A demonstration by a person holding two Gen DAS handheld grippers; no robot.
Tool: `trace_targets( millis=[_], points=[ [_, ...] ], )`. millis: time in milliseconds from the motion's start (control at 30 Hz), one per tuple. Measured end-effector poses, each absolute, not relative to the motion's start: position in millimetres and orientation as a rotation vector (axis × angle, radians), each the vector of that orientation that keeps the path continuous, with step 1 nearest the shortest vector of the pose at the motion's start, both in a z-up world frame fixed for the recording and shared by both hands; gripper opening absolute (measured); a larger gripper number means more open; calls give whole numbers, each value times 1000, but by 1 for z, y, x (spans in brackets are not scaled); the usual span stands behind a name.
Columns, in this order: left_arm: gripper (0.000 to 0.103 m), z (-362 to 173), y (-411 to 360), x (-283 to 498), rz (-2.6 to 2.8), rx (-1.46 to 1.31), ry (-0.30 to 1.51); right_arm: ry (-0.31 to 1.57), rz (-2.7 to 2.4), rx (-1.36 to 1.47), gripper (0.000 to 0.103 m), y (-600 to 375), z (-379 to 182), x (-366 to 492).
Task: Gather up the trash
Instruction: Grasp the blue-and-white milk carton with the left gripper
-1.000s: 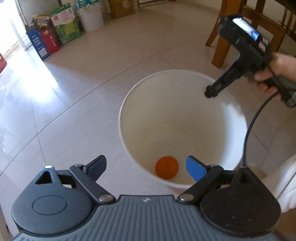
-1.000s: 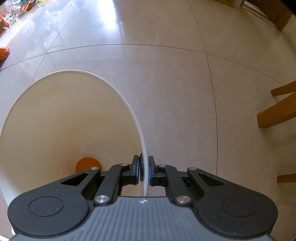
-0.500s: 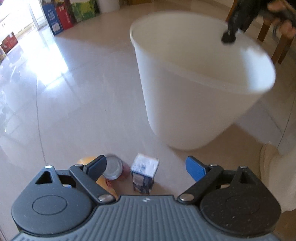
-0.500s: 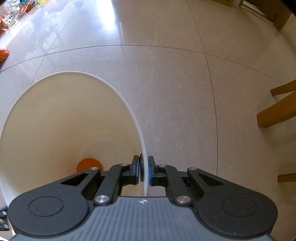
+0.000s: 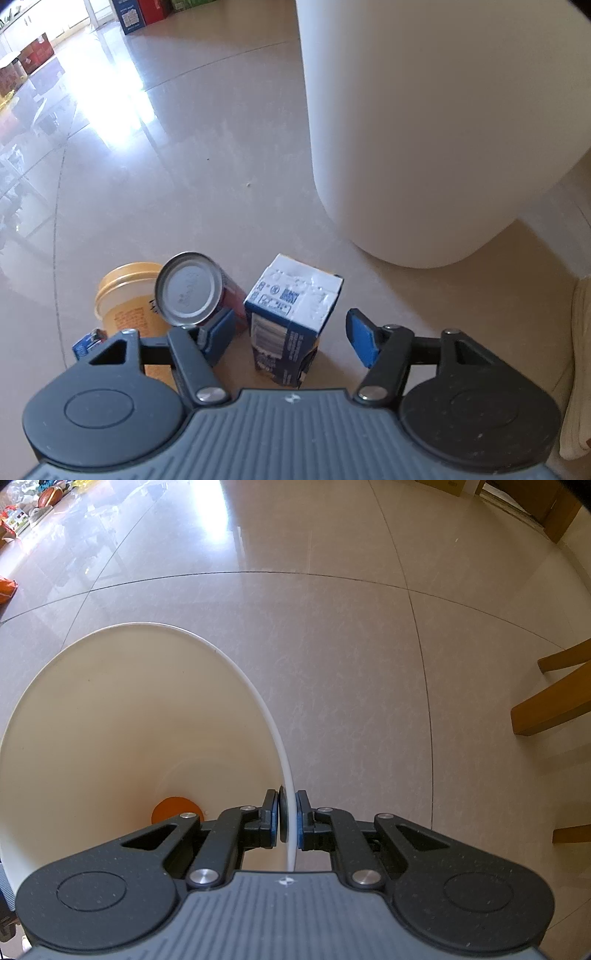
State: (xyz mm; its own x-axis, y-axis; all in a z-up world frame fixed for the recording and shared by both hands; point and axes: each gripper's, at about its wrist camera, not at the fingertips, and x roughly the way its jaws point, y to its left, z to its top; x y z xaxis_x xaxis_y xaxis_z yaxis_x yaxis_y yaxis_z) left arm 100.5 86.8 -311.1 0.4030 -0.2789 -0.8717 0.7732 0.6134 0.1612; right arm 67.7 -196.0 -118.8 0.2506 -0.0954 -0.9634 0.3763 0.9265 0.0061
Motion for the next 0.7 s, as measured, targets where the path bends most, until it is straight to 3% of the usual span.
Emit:
trace_targets(
  millis=[167,267,700],
  points=[
    [58,-319,83,102,-731,644,923,1278,-327,257,12,-196,-119,68],
    [47,-320,80,104,-731,658,923,1277,-328,255,12,-196,-119,68],
    [45,-286,82,100,-721,682,949,1276,-328,259,12,-196,-118,68]
  ],
)
